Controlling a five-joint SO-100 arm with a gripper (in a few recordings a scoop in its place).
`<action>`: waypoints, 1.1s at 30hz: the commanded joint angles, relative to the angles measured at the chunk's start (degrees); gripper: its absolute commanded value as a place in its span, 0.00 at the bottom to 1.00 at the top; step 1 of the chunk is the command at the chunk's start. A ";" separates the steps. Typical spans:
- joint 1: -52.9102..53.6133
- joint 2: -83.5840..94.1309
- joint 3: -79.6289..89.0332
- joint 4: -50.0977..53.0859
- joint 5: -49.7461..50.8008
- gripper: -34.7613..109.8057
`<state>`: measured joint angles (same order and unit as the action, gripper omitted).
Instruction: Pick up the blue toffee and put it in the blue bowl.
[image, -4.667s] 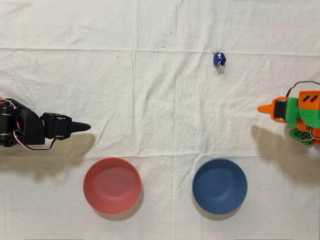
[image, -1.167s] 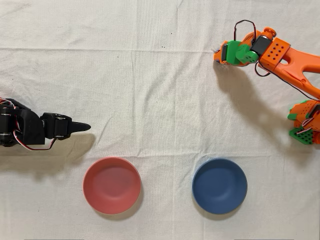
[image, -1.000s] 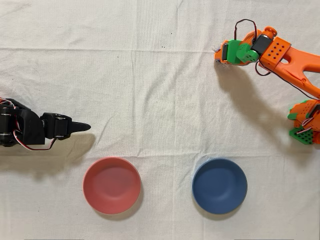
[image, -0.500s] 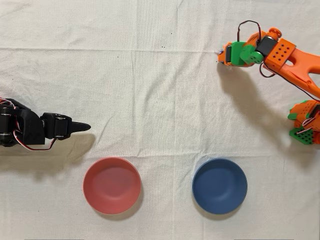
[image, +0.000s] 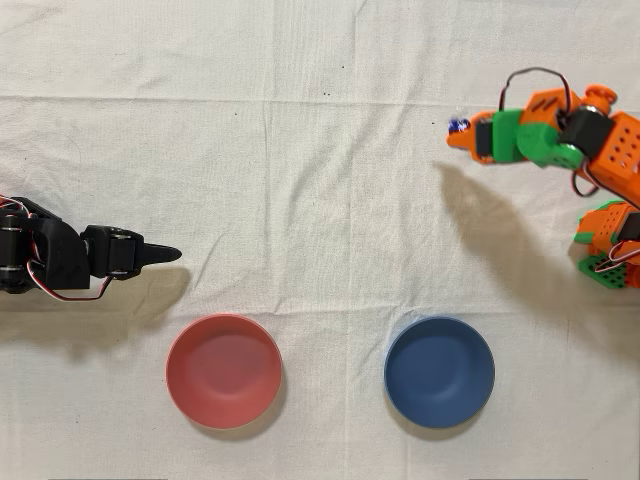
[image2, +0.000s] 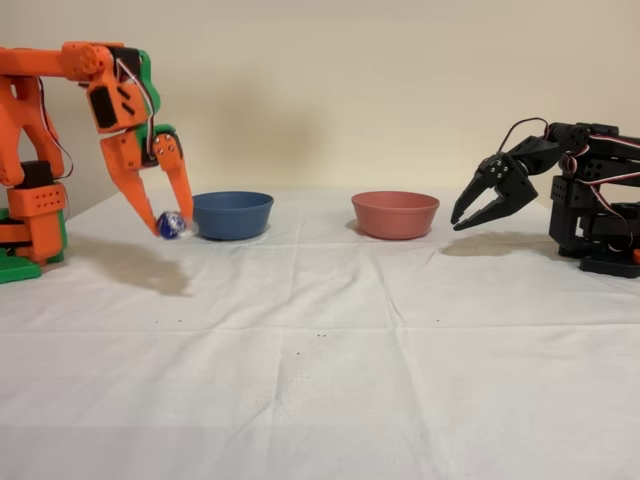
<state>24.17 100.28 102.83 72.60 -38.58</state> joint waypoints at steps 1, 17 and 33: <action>-5.71 9.76 -2.29 3.69 1.76 0.34; -35.42 7.47 -18.90 11.78 14.77 0.34; -55.46 -3.96 -22.32 7.65 23.64 0.34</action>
<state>-28.12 96.15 82.53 81.56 -15.82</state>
